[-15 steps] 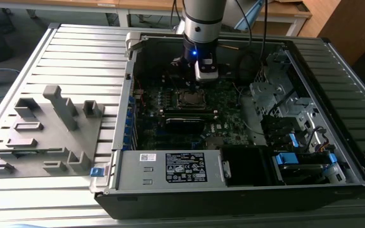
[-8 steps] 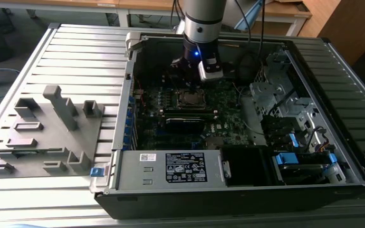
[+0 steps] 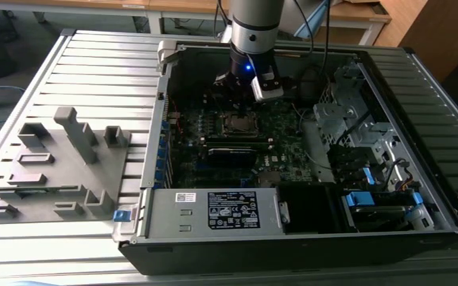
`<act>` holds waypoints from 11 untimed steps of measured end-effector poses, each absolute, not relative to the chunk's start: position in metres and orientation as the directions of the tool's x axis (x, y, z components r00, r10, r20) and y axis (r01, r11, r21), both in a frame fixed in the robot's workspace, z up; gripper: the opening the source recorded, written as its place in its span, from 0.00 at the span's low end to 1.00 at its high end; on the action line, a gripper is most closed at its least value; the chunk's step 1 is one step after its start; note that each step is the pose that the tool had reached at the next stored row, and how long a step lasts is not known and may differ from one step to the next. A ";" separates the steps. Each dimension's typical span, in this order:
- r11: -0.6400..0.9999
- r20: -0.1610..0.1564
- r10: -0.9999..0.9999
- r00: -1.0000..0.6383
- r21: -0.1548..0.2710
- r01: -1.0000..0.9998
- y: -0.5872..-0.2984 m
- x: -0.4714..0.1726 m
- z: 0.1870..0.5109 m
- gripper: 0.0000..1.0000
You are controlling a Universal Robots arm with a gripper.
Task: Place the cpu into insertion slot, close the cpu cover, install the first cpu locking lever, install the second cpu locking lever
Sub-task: 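Install the first cpu locking lever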
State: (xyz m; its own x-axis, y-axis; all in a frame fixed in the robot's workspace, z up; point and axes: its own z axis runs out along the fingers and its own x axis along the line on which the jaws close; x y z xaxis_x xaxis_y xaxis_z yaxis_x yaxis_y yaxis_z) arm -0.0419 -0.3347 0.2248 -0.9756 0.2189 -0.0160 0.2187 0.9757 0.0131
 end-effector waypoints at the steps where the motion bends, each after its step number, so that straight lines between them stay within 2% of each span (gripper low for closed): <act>1: 0.976 -0.016 0.219 -0.976 0.013 0.219 -0.335 -0.042 0.225 0.11; 11: 0.977 -0.016 0.213 -0.977 0.013 0.213 -0.335 -0.042 0.225 0.11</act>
